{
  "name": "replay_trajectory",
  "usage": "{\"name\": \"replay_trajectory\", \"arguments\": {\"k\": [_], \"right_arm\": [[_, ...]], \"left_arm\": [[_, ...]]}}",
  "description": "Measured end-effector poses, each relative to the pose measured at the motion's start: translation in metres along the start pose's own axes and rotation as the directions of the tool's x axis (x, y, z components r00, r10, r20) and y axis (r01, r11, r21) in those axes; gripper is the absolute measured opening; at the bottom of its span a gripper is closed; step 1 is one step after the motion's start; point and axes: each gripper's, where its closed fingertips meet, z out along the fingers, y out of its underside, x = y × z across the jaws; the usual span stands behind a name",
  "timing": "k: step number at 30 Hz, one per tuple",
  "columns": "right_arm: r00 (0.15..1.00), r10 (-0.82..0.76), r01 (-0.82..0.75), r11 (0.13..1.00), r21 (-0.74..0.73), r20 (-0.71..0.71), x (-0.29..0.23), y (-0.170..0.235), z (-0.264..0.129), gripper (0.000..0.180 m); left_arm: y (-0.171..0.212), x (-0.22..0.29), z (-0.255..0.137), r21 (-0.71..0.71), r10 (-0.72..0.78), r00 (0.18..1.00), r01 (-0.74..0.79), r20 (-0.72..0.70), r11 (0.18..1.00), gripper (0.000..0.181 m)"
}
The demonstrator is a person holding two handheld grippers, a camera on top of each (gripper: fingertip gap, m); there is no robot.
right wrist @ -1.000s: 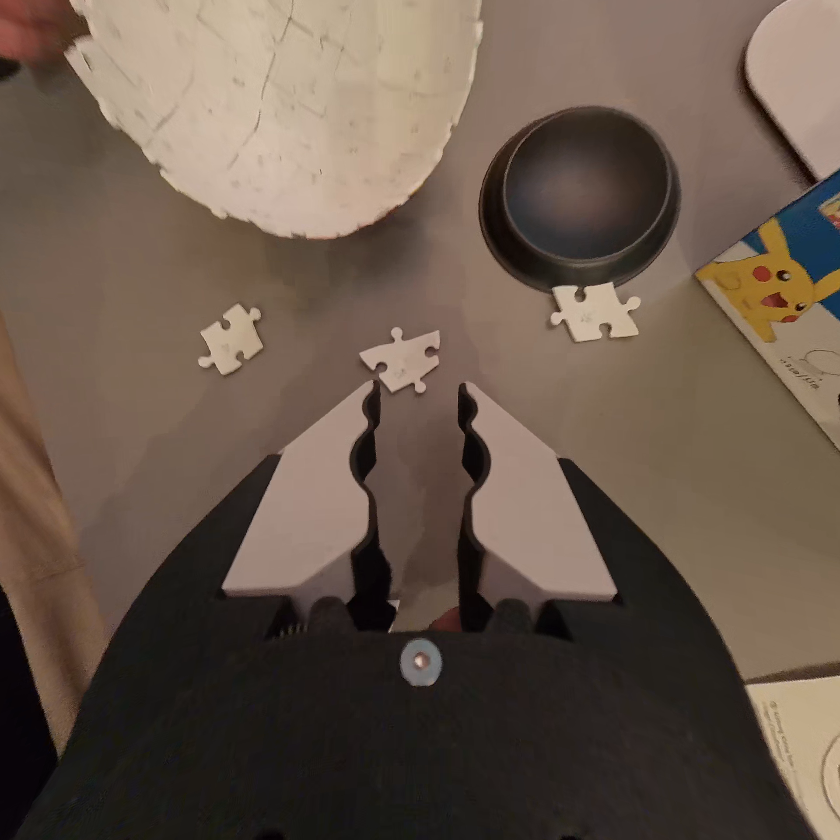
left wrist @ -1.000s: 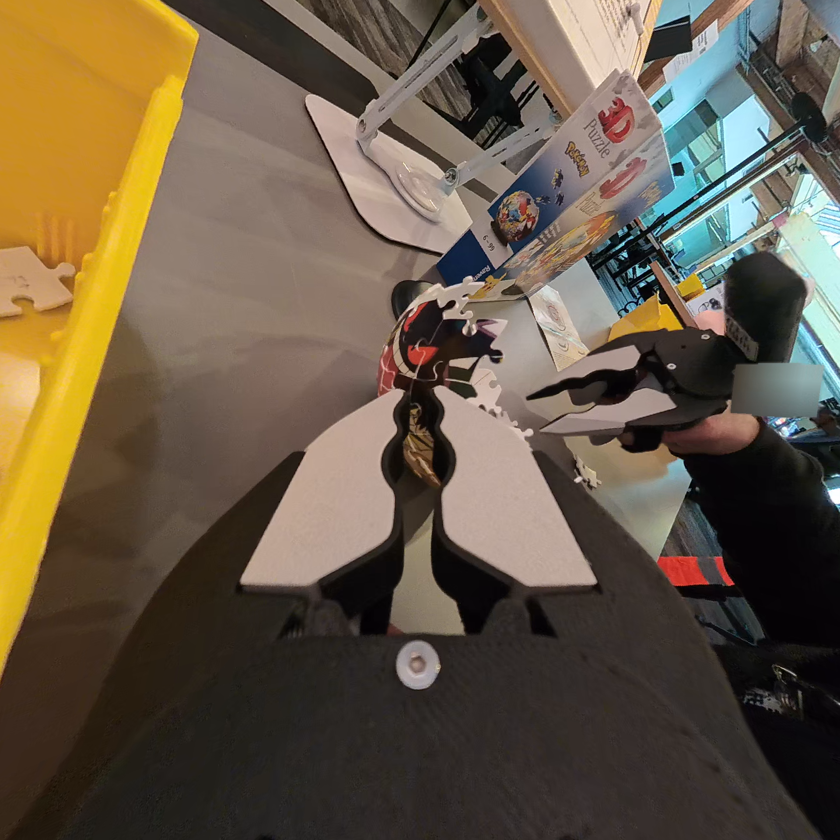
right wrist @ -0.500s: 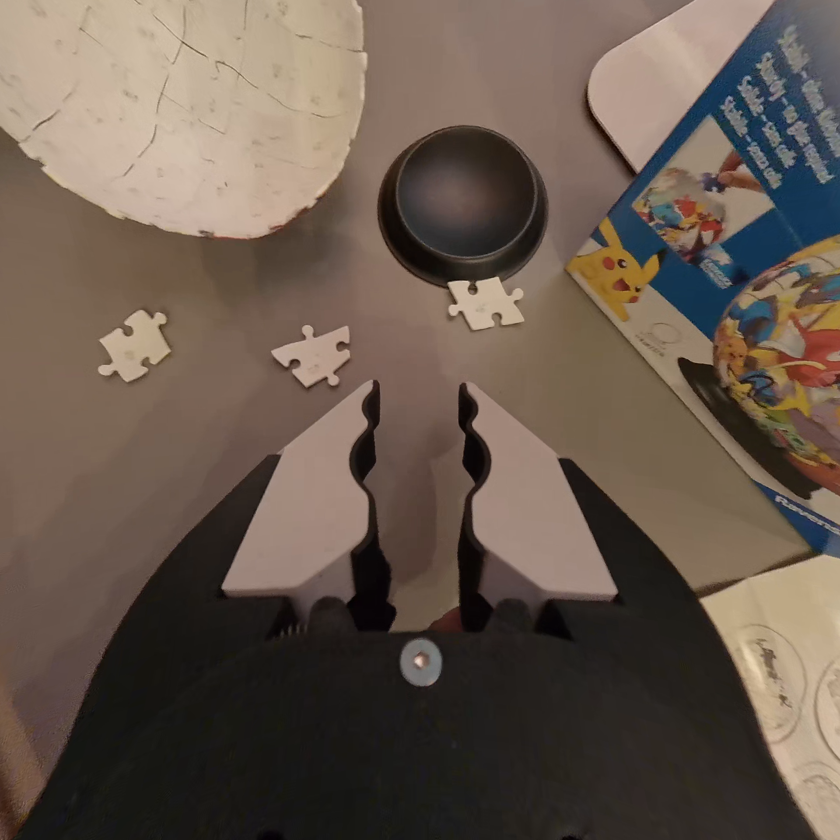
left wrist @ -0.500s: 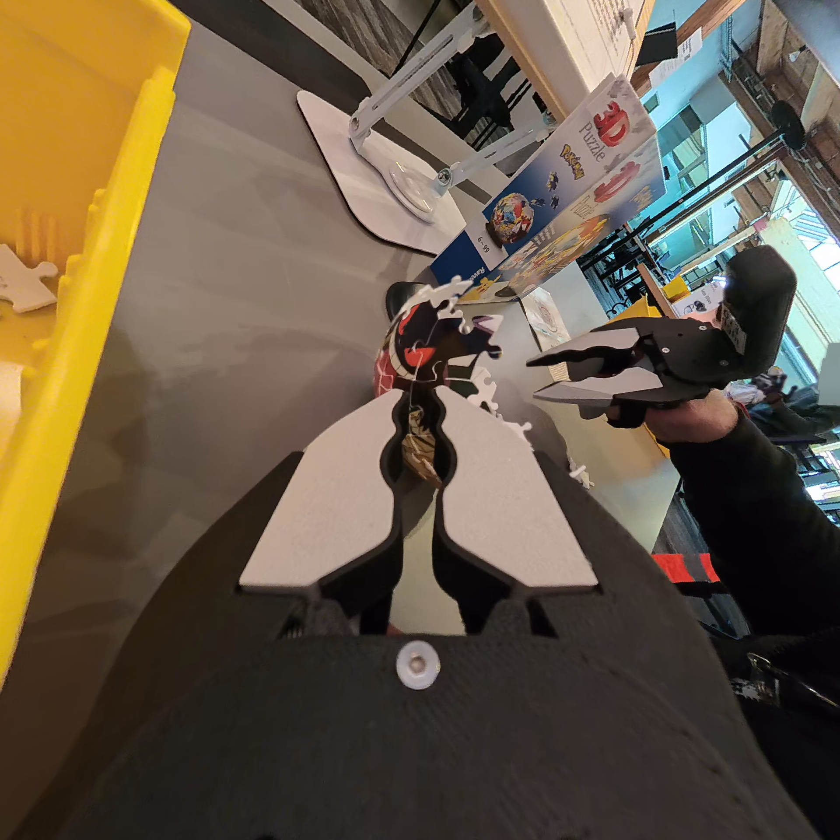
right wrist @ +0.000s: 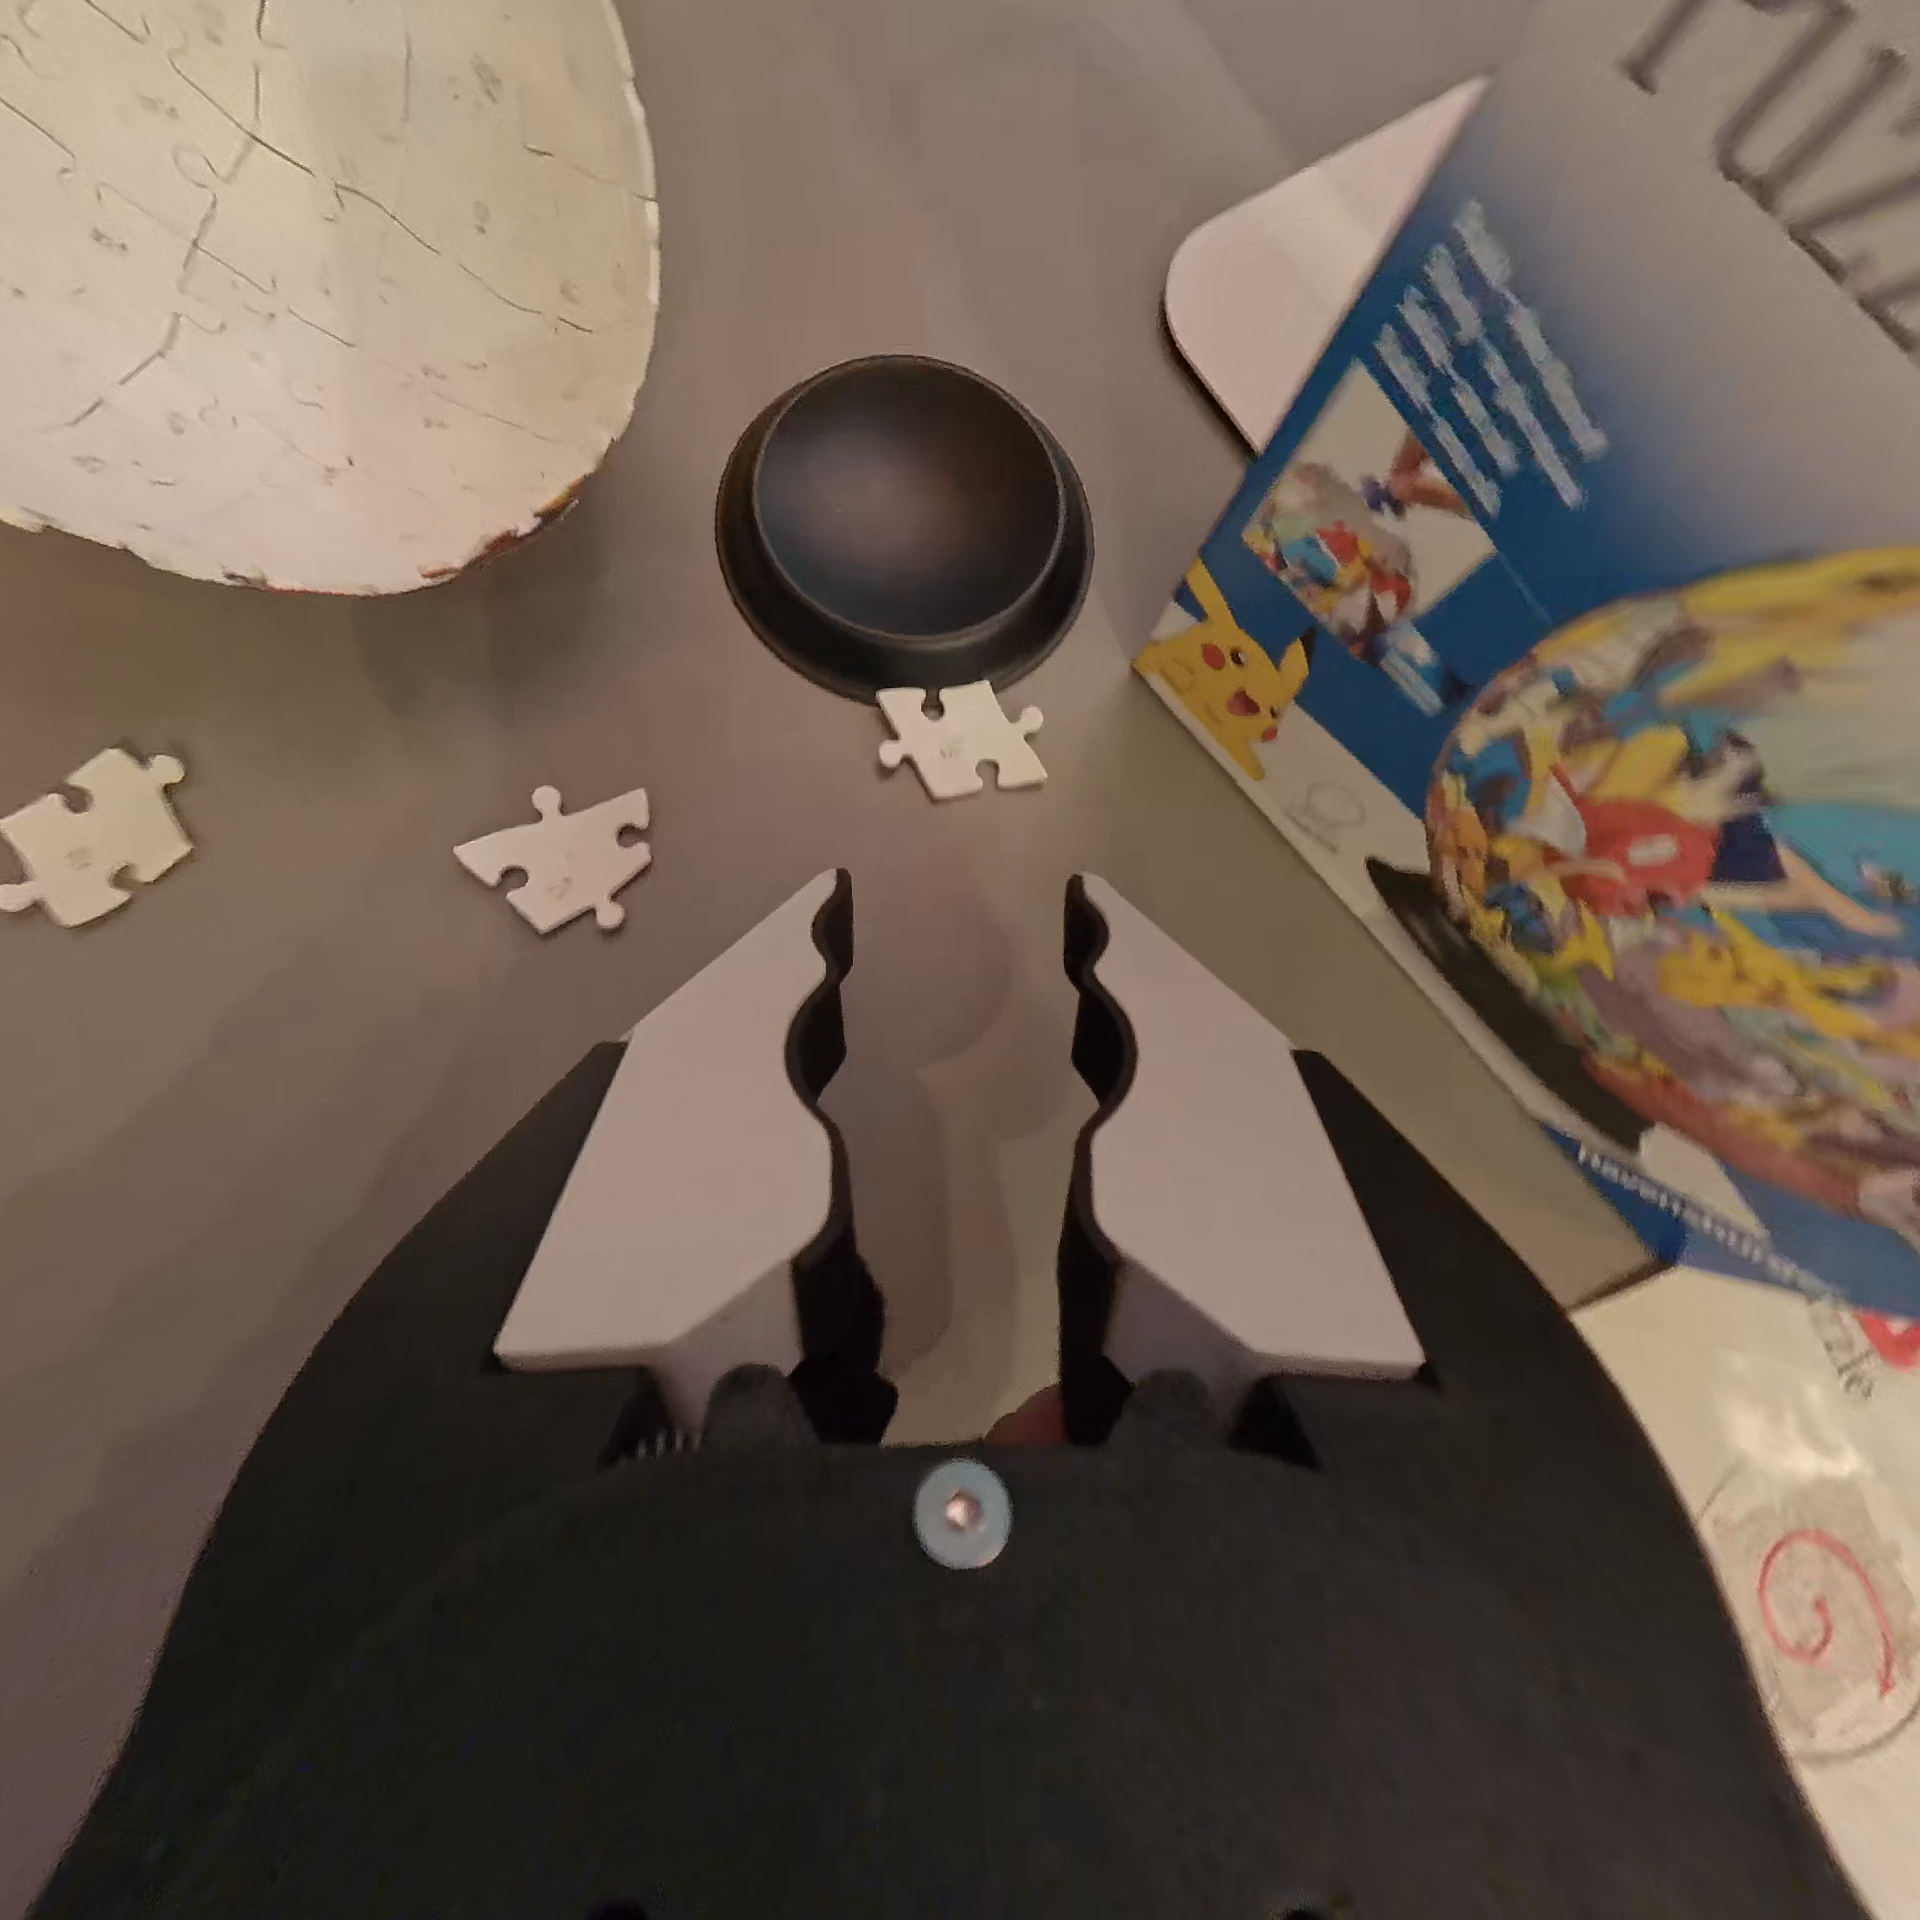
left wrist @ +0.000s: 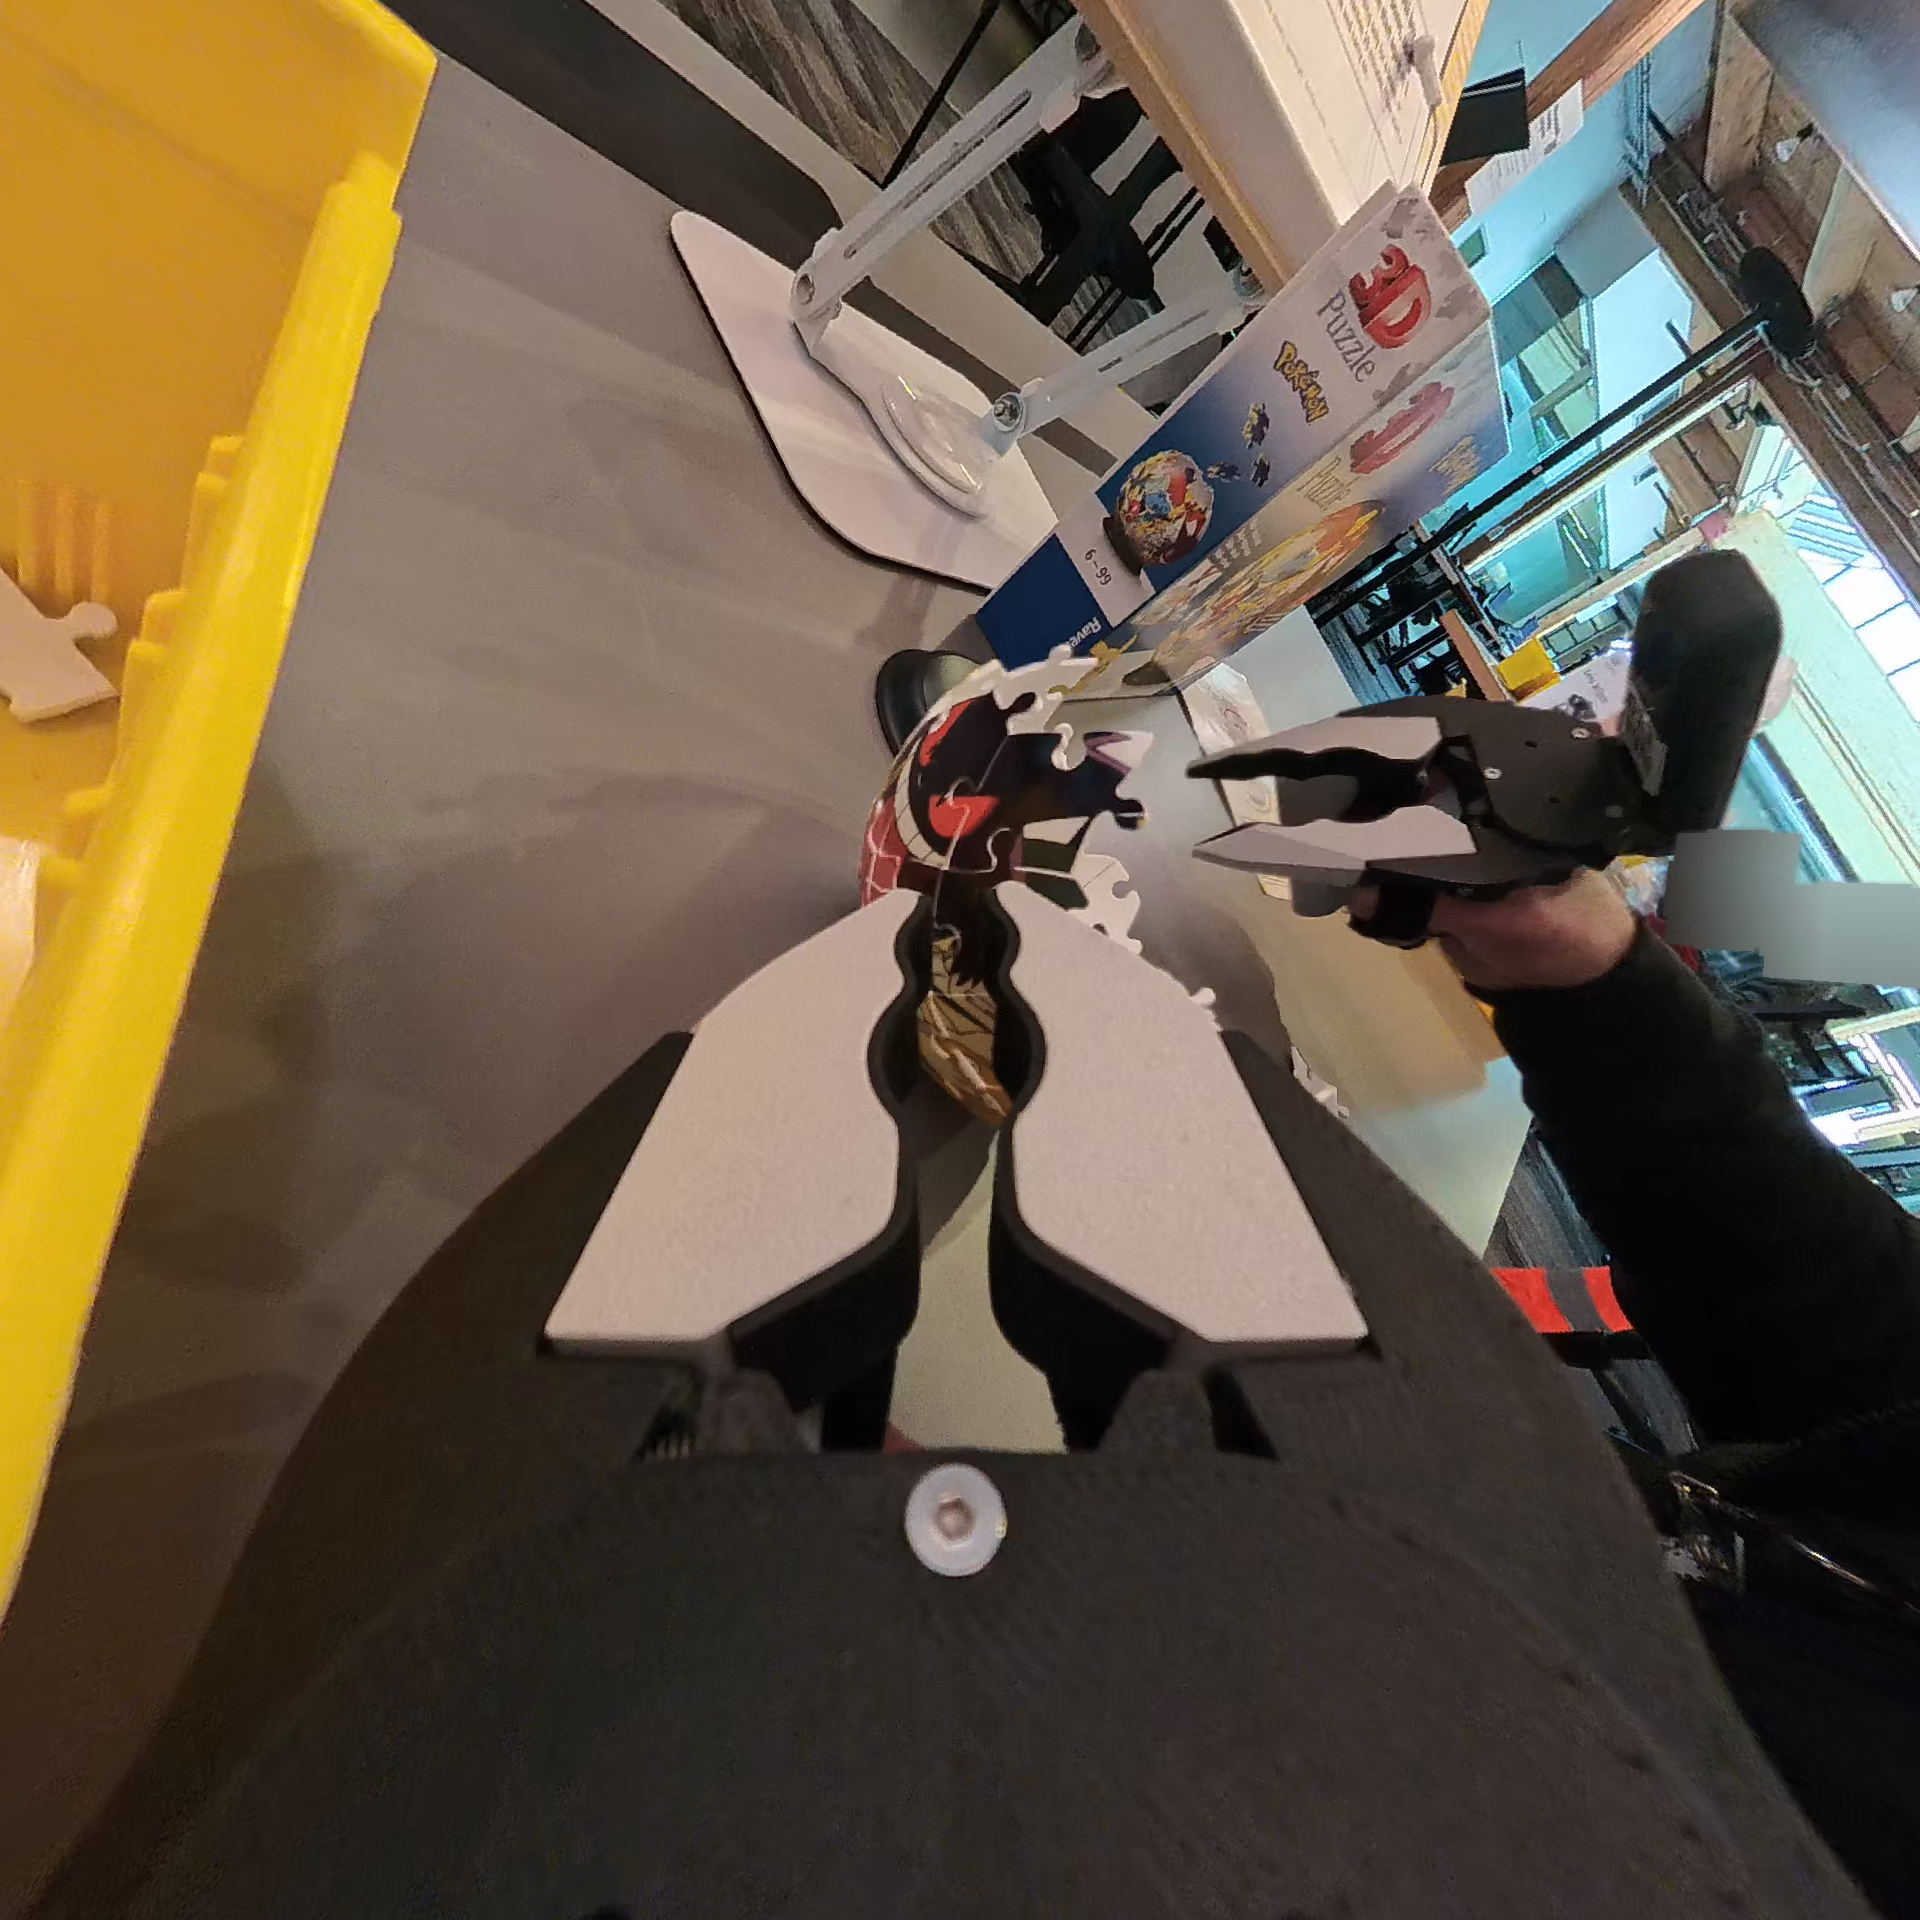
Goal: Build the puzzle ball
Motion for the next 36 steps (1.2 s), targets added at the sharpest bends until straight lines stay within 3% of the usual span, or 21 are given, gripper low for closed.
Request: {"name": "replay_trajectory", "arguments": {"k": [3, 10, 14, 22, 32, 36], "right_arm": [[0.997, -0.074, 0.074, 0.997, -0.020, 0.006, 0.000, -0.007, 0.020, 0.042], [0.990, -0.079, 0.088, 0.993, -0.076, 0.115, -0.001, -0.008, 0.044, 0.037], [0.987, -0.058, 0.070, 0.995, -0.075, 0.149, -0.004, -0.006, 0.043, 0.025], [0.982, -0.048, 0.062, 0.996, -0.071, 0.183, -0.011, 0.001, 0.035, 0.024], [0.971, -0.082, 0.088, 0.996, -0.020, 0.223, -0.039, -0.021, 0.019, 0.024], [0.969, -0.086, 0.090, 0.996, -0.003, 0.233, -0.045, -0.025, 0.016, 0.024]], "left_arm": [[0.000, 0.000, -0.001, 0.002, 0.002, 1.000, -0.002, 0.001, 1.000, 0.008], [-0.001, 0.004, 0.001, 0.006, 0.007, 1.000, -0.007, -0.009, 1.000, 0.008], [0.000, 0.006, 0.003, 0.000, 0.001, 1.000, -0.001, -0.026, 1.000, 0.008], [-0.003, 0.013, 0.000, 0.003, 0.010, 0.998, -0.010, -0.064, 1.000, 0.009], [-0.002, 0.023, 0.000, 0.001, 0.030, 0.995, -0.030, -0.100, 1.000, 0.011], [0.005, 0.028, -0.005, -0.058, 0.059, 0.990, -0.067, -0.129, 0.996, 0.011]]}}
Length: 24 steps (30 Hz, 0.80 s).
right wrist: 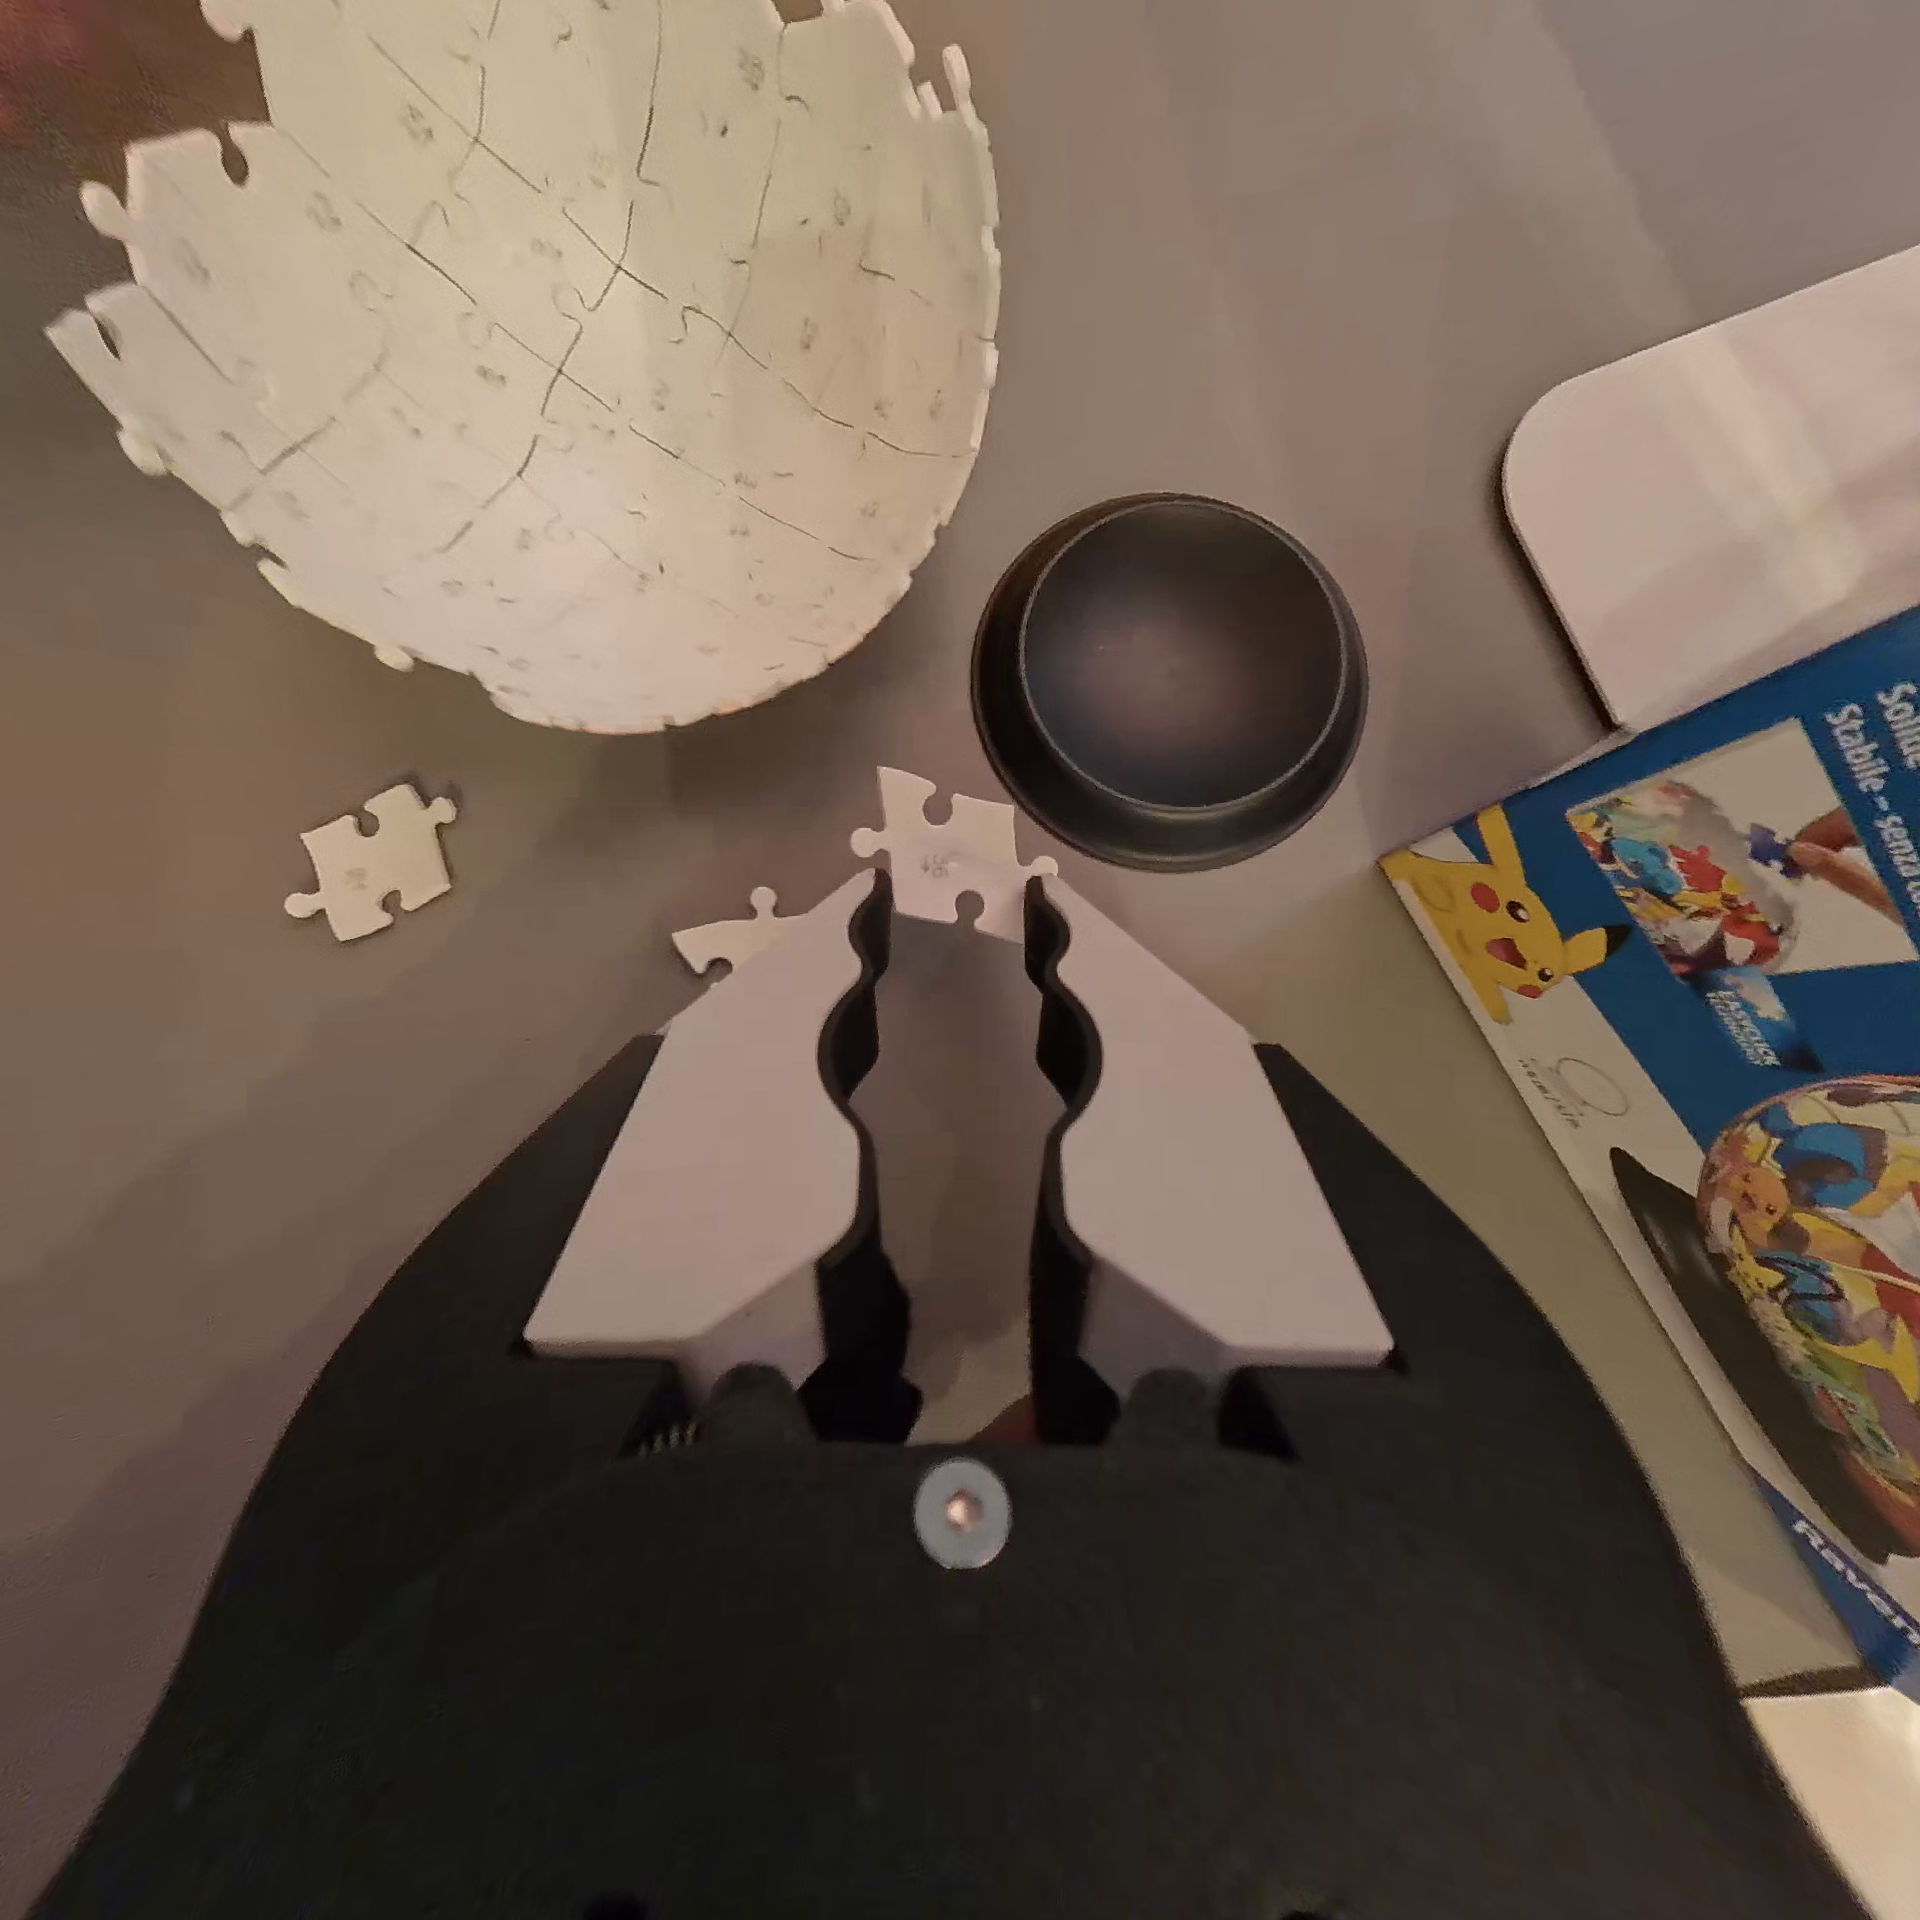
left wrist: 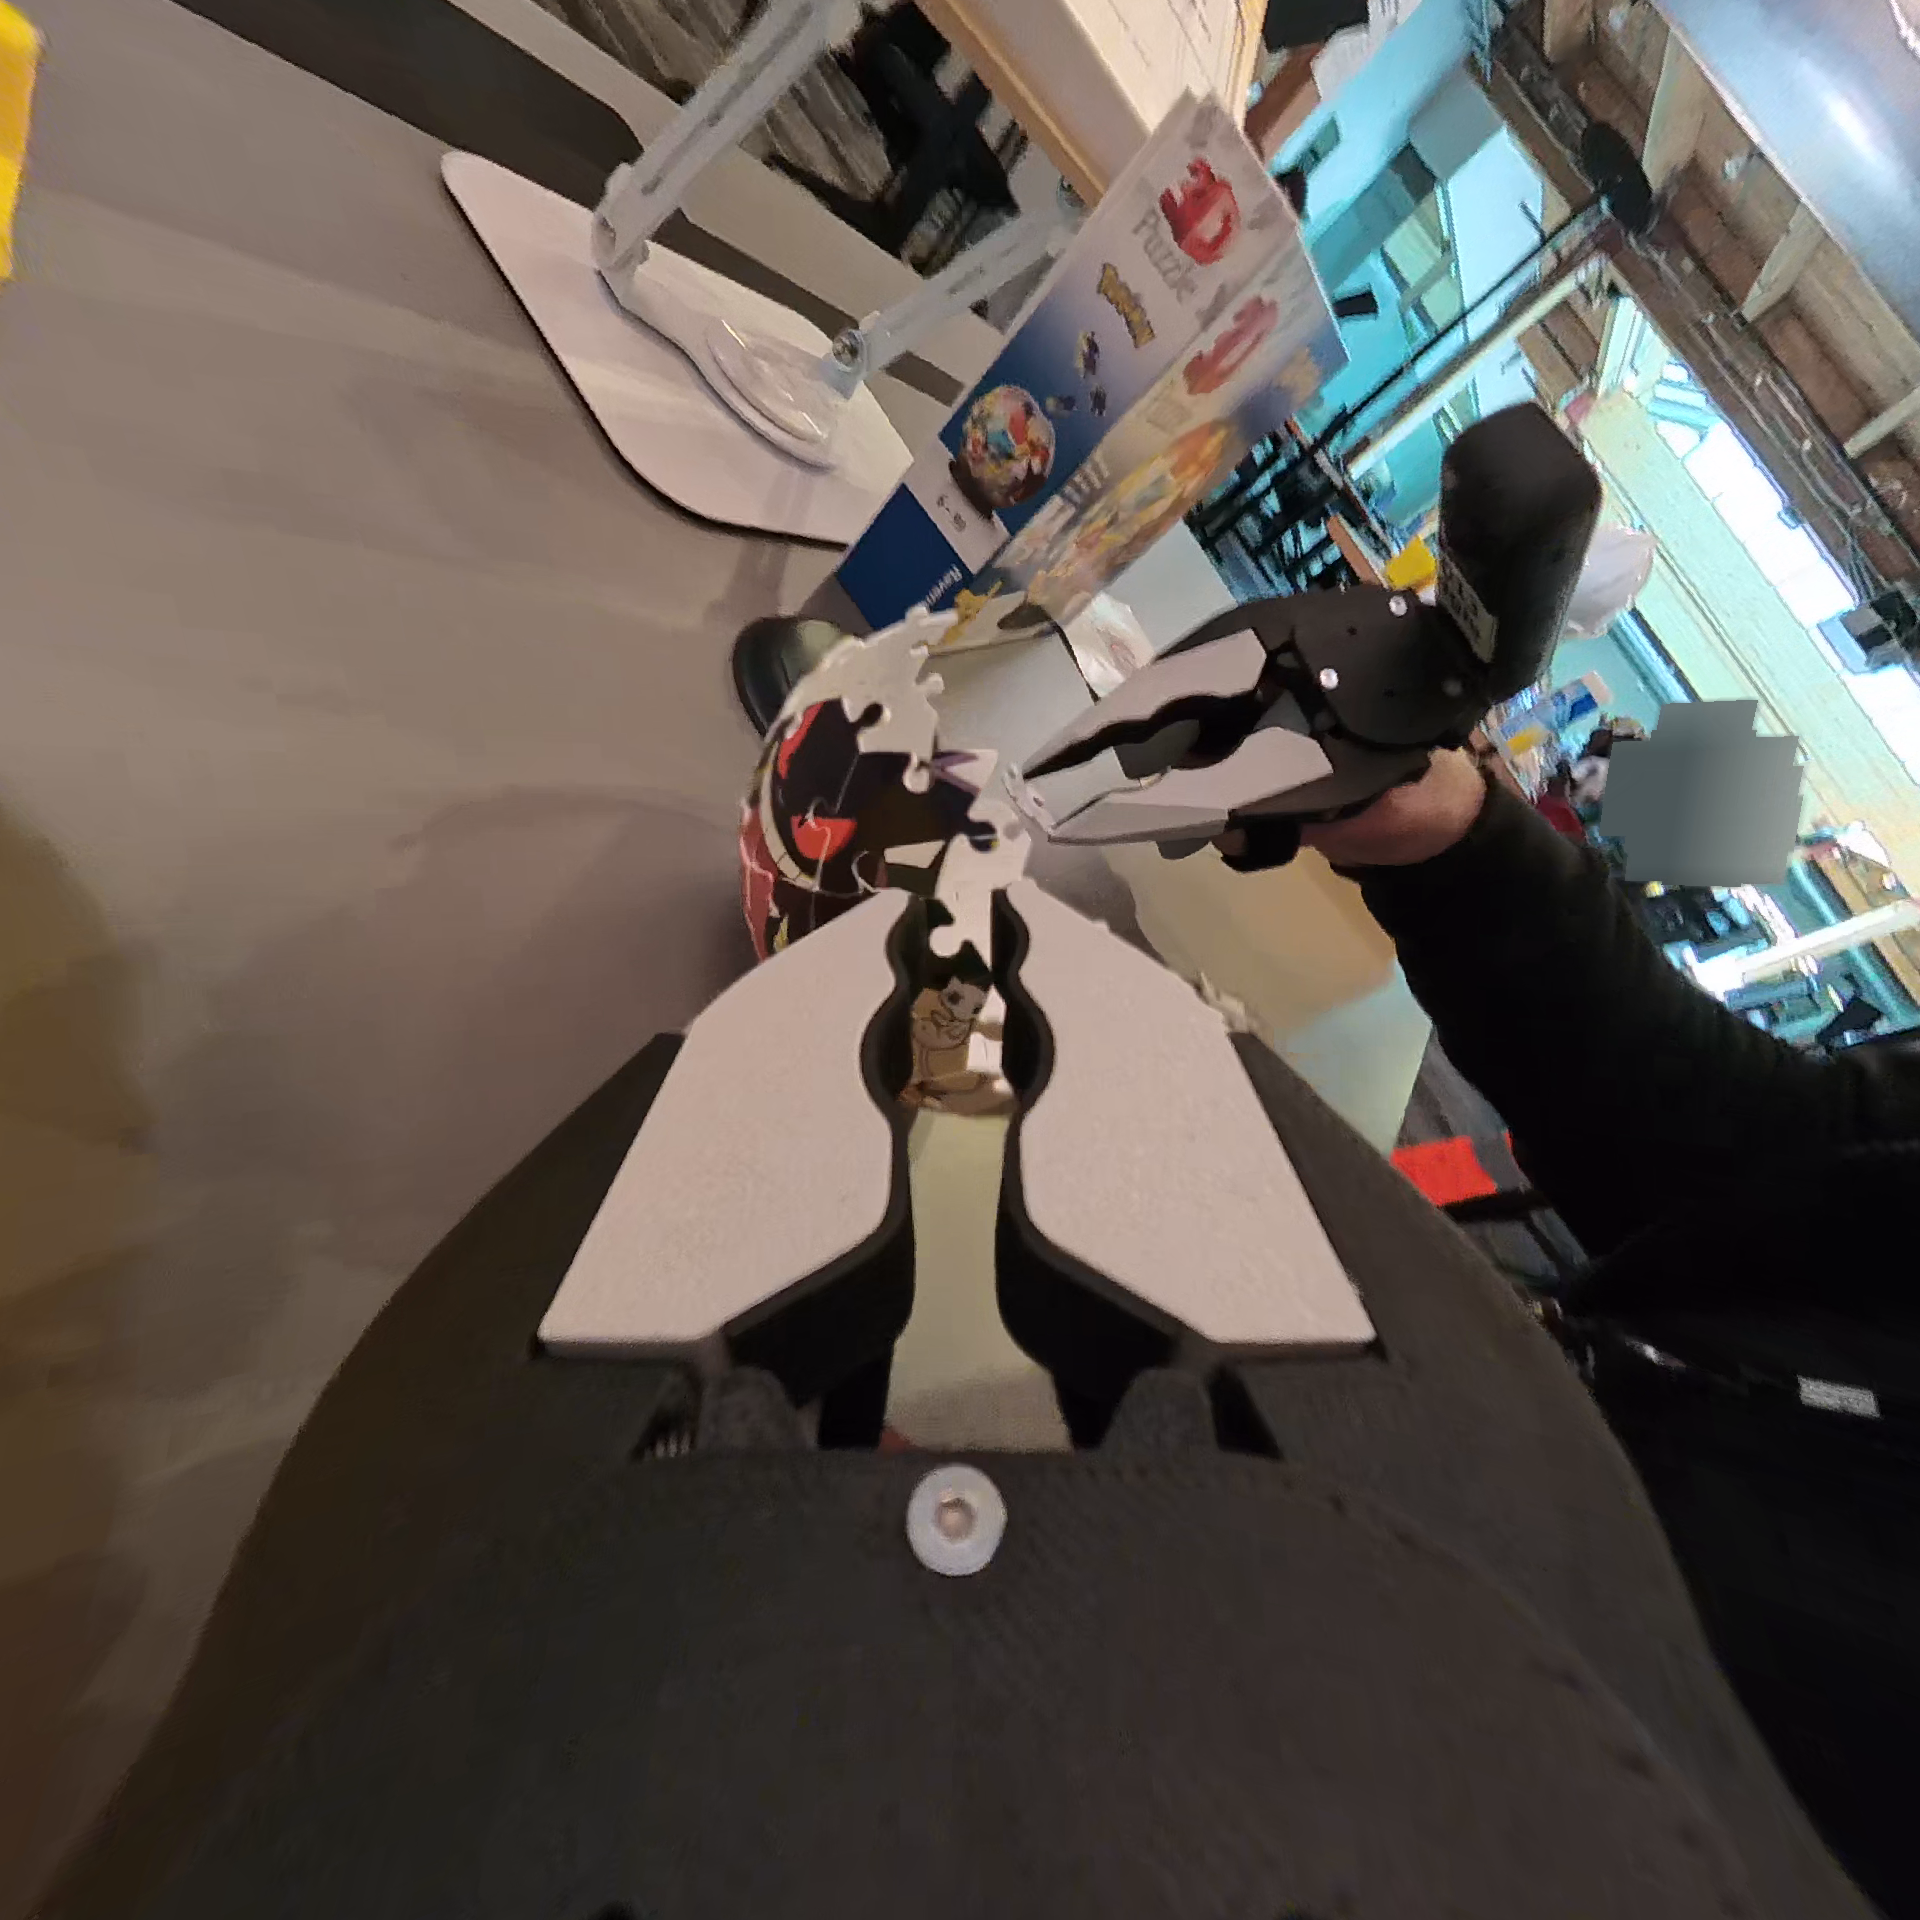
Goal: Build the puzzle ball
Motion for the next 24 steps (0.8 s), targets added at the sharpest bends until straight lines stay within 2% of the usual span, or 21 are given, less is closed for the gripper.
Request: {"name": "replay_trajectory", "arguments": {"k": [9, 18, 24], "right_arm": [[1.000, -0.028, 0.028, 0.999, 0.022, -0.003, -0.005, -0.010, -0.003, 0.024], [0.999, -0.031, 0.031, 0.999, 0.033, -0.015, -0.002, -0.011, -0.004, 0.024], [0.999, -0.037, 0.037, 0.999, 0.030, -0.022, -0.001, -0.010, -0.006, 0.024]], "left_arm": [[0.022, 0.013, -0.012, -0.156, 0.072, 0.996, -0.079, -0.049, 0.985, 0.017], [-0.006, 0.005, -0.028, -0.031, 0.051, 0.999, -0.051, -0.001, 0.998, 0.026], [-0.028, 0.003, -0.022, -0.020, 0.121, 0.990, -0.120, 0.067, 0.993, 0.033]]}}
